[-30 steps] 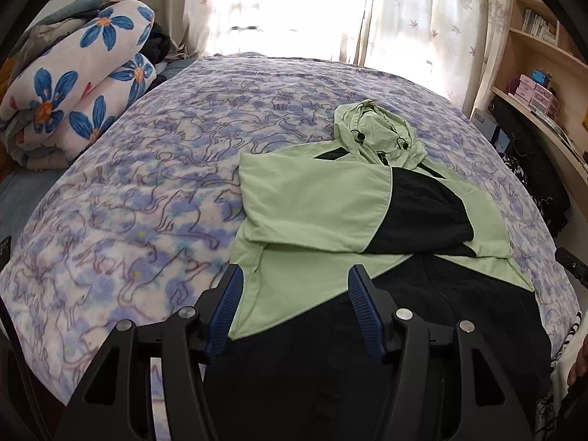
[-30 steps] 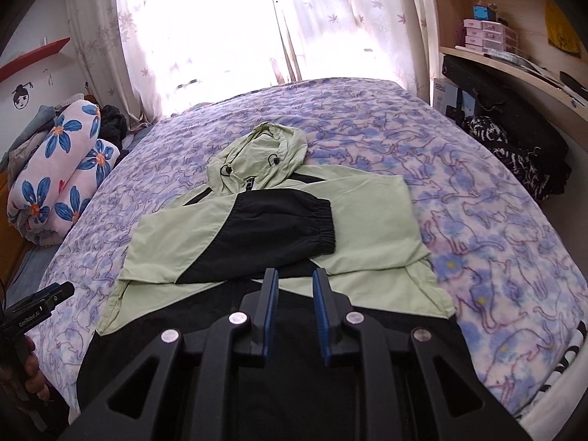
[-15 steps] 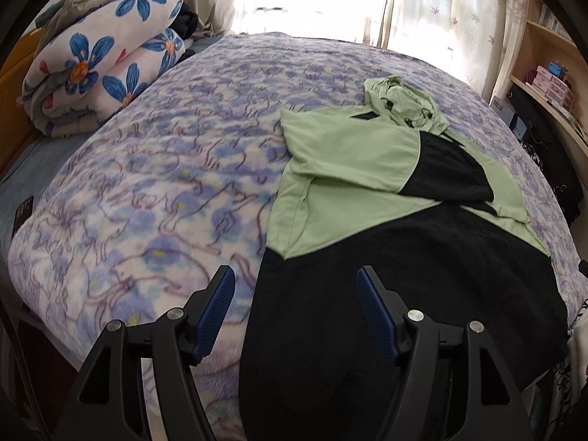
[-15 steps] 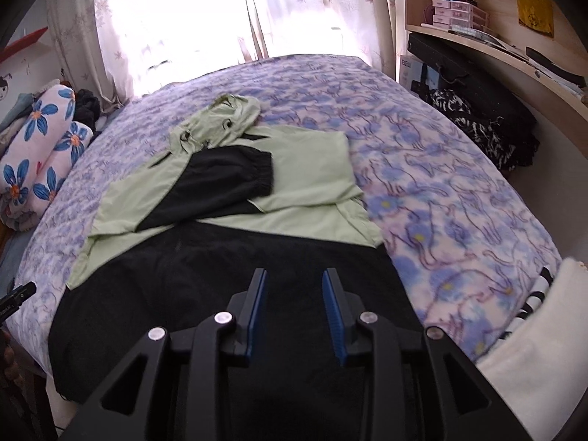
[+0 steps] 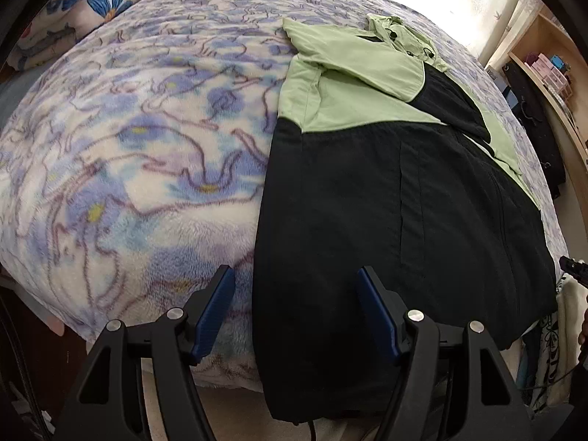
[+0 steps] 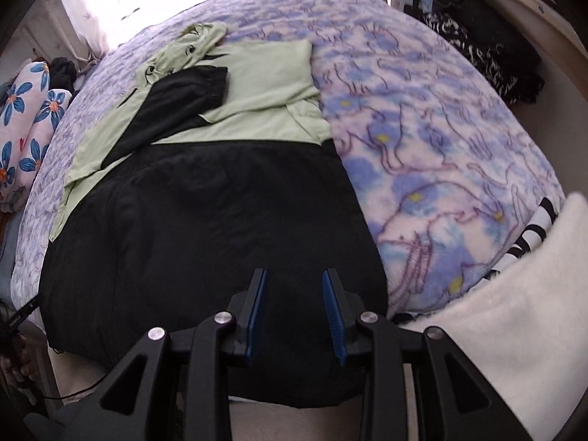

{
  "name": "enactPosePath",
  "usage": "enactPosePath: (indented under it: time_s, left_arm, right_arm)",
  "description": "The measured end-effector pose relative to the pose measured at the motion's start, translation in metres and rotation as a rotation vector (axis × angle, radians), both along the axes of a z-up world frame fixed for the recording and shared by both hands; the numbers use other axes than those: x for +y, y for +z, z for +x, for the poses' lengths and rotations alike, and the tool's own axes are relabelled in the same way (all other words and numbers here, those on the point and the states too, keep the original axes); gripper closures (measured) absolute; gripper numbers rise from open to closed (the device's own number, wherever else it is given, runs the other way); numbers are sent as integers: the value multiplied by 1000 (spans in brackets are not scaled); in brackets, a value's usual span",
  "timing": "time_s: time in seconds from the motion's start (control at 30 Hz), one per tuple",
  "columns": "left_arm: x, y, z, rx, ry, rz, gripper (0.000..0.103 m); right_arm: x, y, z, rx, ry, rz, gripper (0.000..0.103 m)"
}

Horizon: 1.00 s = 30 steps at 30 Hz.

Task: Fold large clothes

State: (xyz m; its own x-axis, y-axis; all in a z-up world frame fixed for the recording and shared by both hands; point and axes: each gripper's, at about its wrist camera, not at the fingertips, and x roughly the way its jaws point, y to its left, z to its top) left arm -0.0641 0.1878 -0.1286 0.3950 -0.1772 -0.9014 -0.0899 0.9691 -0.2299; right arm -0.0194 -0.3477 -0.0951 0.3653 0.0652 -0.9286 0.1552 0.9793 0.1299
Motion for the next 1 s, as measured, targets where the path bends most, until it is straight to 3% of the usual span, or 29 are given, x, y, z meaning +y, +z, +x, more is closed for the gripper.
enactPosePath:
  time_s: [0.1, 0.17, 0.23, 0.37, 0.5, 0.57, 0.63, 0.87, 1.0]
  left_arm:
    - [-2, -3, -3, -9, -25, -4, 33]
    - [-3, -5, -3, -11, -45, -24, 24]
    - [-6, -8, -1, 0, -60, -24, 22]
    - [-11, -10, -1, 11, -80, 17, 22]
    - [-9, -10, -4, 24, -74, 10, 22]
    - [-8, -9, -5, 30, -74, 2, 22]
    - [-8, -10, -5, 36, -83, -5, 21]
    - [-10, -20, 1, 68, -127, -43, 4]
    - [-15, -27, 4, 77, -142, -41, 1]
  right_arm:
    - [-15, -11, 4, 53, -24, 49, 72]
    - [-22, -19, 7, 79, -31, 71, 71]
    - [-24, -24, 10, 92, -30, 72, 71]
    - [-18, -26, 14, 103, -9, 13, 71]
    - [-18, -23, 20, 129, 1, -79, 71]
    - [-22, -21, 23, 146, 6, -127, 62]
    - [-28, -24, 27, 175, 19, -91, 55]
    - [-27, -52, 41, 272, 54, -56, 38]
    - [-29, -60, 44, 260, 32, -7, 33]
